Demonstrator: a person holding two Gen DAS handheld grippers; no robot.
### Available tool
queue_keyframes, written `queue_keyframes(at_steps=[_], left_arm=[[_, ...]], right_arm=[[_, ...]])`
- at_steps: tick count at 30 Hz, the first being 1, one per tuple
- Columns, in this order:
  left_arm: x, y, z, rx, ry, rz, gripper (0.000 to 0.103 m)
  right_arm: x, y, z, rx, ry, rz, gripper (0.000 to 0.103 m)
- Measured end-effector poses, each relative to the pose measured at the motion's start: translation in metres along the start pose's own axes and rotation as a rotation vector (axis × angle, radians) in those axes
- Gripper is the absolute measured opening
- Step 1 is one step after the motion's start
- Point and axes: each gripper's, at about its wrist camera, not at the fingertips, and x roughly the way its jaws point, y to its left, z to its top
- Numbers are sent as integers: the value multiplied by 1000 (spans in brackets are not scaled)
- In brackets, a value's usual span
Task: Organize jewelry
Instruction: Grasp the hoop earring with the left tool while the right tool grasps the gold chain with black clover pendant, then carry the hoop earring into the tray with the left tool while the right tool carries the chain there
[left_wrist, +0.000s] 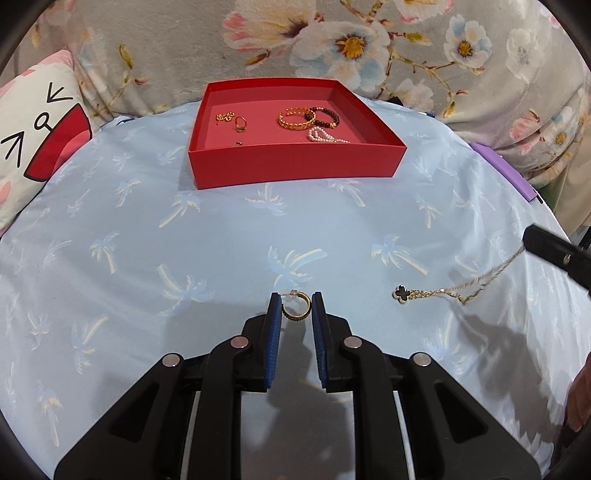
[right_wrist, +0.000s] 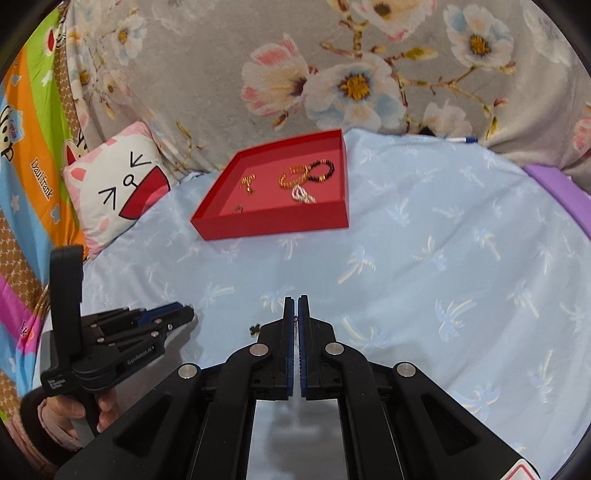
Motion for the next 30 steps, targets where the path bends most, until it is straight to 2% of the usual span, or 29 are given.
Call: queue_keyframes(at_steps=[13, 25, 30], left_arm=[[-22, 20, 10, 11, -34, 22, 16], [-39, 54, 56, -32, -104, 45, 16], [-34, 64, 83, -42, -125, 50, 16]], right_arm=[[-26, 19, 61, -97, -86, -30, 1], [-7, 42, 118, -134, -143, -15, 1], [17, 52, 157, -129, -152, -12, 1]])
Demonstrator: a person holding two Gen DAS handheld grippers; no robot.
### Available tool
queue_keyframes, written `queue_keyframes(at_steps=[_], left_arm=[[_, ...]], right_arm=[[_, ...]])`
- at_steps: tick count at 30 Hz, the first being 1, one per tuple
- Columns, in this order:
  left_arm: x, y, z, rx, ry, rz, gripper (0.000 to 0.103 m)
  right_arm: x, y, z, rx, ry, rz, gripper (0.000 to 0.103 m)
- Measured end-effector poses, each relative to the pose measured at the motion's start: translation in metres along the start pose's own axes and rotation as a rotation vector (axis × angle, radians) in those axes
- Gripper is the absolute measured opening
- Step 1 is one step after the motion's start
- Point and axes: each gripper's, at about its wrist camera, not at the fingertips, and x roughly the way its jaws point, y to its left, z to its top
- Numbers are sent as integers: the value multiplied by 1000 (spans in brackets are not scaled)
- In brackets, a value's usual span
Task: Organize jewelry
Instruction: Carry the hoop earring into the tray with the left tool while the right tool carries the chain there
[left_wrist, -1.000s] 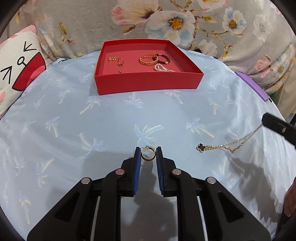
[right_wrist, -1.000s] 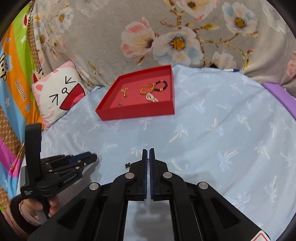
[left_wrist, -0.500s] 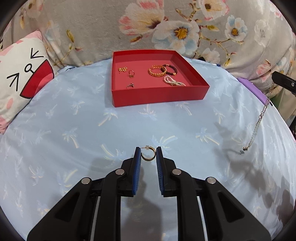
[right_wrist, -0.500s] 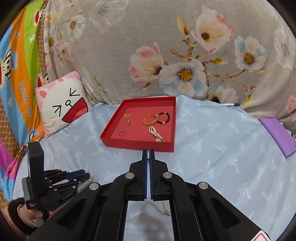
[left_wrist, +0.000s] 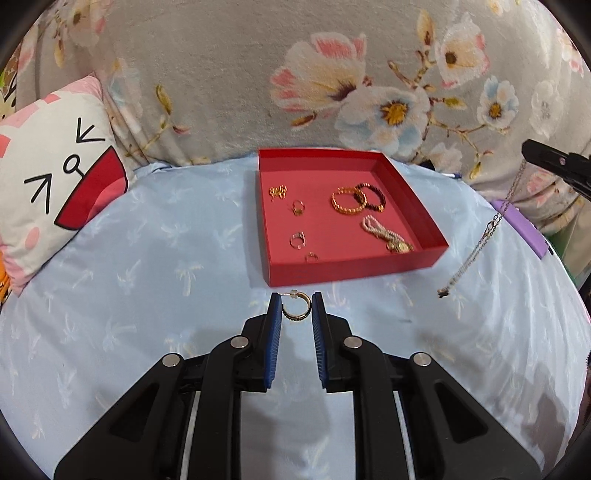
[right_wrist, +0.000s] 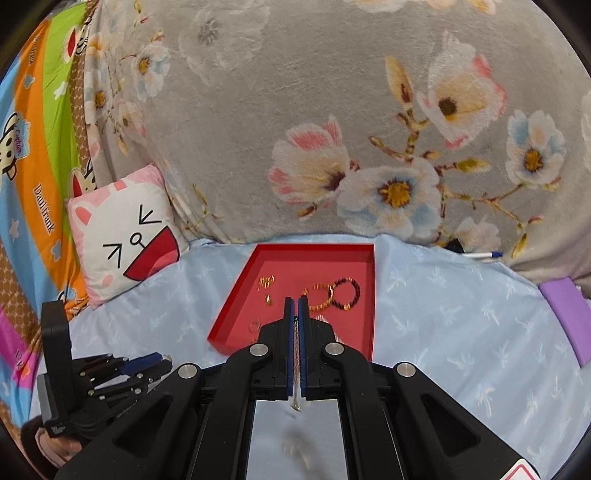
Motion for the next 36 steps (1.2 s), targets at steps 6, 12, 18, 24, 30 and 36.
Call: queue_keyframes(at_steps=[6, 12, 18, 24, 30, 36], left_arm=[[26, -4, 40, 27, -18, 10, 16], [59, -8, 72, 26, -20, -11, 16], [101, -9, 86, 12, 11, -24, 16], [136, -12, 89, 11, 43, -20, 16], [155, -12, 90, 0, 68, -20, 16], [168, -12, 88, 2, 82, 6, 16]], right_arm=[[34, 4, 36, -7, -12, -24, 1], [79, 0, 46, 9, 25, -28, 1], [125, 2, 34, 14, 85, -6, 1], [159, 1, 17, -3, 129, -2, 1], [176, -11, 2, 9, 162, -13, 2], [182, -14, -6, 5, 163, -12, 7]])
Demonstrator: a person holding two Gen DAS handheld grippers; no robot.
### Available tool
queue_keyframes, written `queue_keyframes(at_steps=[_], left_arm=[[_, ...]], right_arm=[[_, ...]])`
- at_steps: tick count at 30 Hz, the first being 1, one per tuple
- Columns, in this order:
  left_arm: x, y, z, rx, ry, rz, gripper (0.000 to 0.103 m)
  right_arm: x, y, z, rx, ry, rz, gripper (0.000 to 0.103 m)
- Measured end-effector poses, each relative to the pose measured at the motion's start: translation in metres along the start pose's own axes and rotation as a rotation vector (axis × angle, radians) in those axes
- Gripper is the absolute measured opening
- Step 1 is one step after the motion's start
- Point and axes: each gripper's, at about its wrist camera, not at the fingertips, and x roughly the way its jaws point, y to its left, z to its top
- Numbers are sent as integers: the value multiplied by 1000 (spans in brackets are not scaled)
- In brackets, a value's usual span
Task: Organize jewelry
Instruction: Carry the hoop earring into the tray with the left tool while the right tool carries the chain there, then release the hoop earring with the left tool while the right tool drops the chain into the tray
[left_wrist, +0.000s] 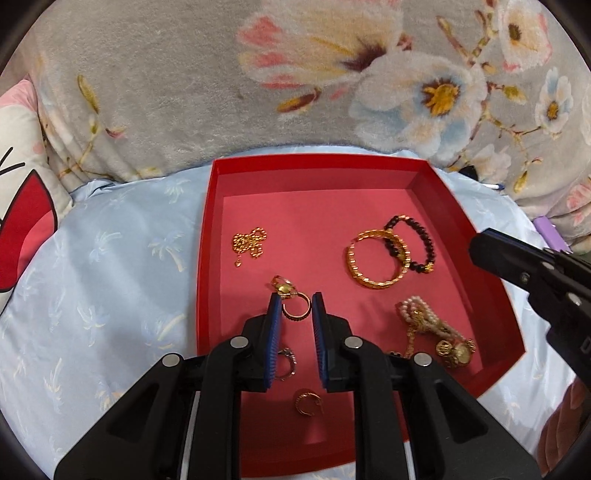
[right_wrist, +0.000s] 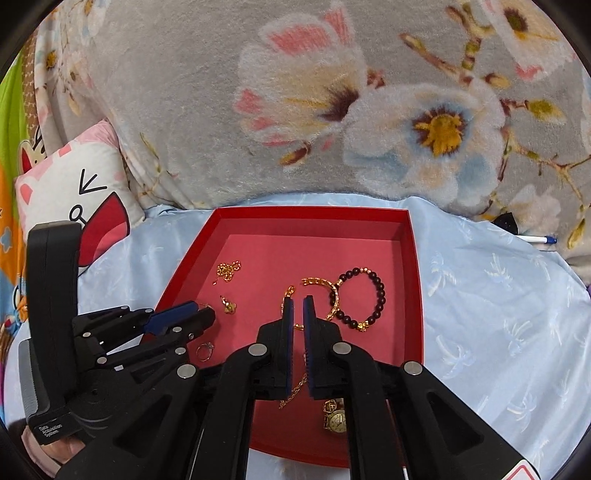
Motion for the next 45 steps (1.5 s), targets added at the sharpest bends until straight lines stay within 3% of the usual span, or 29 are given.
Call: queue_keyframes(at_steps=[4, 7, 15, 22, 24, 28, 30, 32, 33, 35, 38, 45], left_arm=[[2, 6, 0, -18, -3, 5, 17], [0, 11, 2, -34, -13, 2, 27], [-22, 28, 2, -79, -44, 36, 33], [-42, 51, -37, -45, -19, 115, 36], [-47, 57, -48, -49, -9, 94, 43], [-63, 57, -61, -31, -26, 79, 43], [-72, 58, -61, -30, -53, 75, 42], [-79, 59, -59, -33, -78, 77, 42], [-80, 59, -59, -34, -80, 74, 42], [-80, 62, -59, -40, -73, 69, 42], [-78, 64, -60, -45, -62, 70, 42], [-73, 51, -67, -19, -44, 64, 42]], right_arm=[[1, 1, -1, 3, 2, 17, 7], [1, 1, -2, -1, 0, 19, 12], [6, 8, -7, -22, 27, 34, 13], [31, 44, -13, -82, 109, 97, 5], [41, 56, -12, -94, 138, 112, 3], [63, 76, -8, -113, 187, 121, 2], [83, 84, -4, -121, 259, 129, 2], [102, 86, 2, -120, 305, 78, 0], [107, 81, 10, -97, 283, 17, 0], [102, 65, 24, -16, 210, -27, 0], [90, 46, 26, 60, 180, 16, 0], [44, 45, 1, 3, 126, 16, 0]])
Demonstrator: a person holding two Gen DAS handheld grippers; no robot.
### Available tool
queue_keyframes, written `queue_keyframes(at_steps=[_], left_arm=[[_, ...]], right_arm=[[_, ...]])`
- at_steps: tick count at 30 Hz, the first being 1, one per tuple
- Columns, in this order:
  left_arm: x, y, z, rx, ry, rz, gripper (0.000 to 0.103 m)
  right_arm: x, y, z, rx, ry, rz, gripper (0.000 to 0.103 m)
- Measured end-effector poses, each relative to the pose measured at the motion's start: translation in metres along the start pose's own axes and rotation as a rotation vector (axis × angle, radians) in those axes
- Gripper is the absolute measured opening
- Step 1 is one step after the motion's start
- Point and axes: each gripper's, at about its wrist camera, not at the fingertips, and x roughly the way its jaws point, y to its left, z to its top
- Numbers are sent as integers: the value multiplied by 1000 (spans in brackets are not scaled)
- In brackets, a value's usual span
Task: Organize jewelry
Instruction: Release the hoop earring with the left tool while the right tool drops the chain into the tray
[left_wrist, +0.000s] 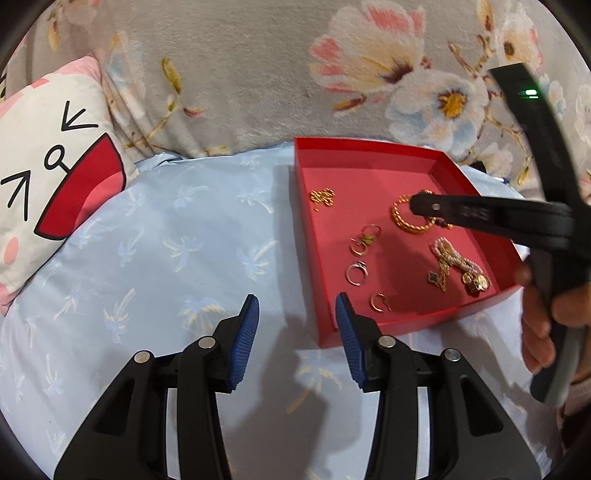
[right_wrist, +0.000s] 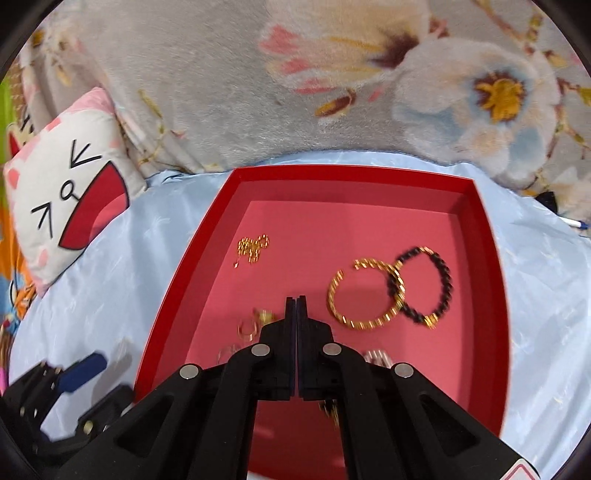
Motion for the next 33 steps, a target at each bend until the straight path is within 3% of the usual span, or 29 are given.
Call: queue_keyframes(at_steps=[5, 10, 13, 16, 33], left_arm=[[0, -8, -3, 6, 5, -1, 41], [-1, -8, -3, 1, 6, -2, 41], [-1, -6, -2, -1, 5, -3, 41], [-1, -3, -2, -3, 4, -5, 41], [-11, -31, -17, 33, -17, 4, 42]], right_arm=[[2, 8, -6, -55, 46, 20, 0], [44, 31, 4, -99, 167, 23, 0], [56, 26, 32, -47, 100, -87, 0], [45, 16, 38, 20, 53, -28, 0], [-41, -4, -34, -33, -52, -37, 0]])
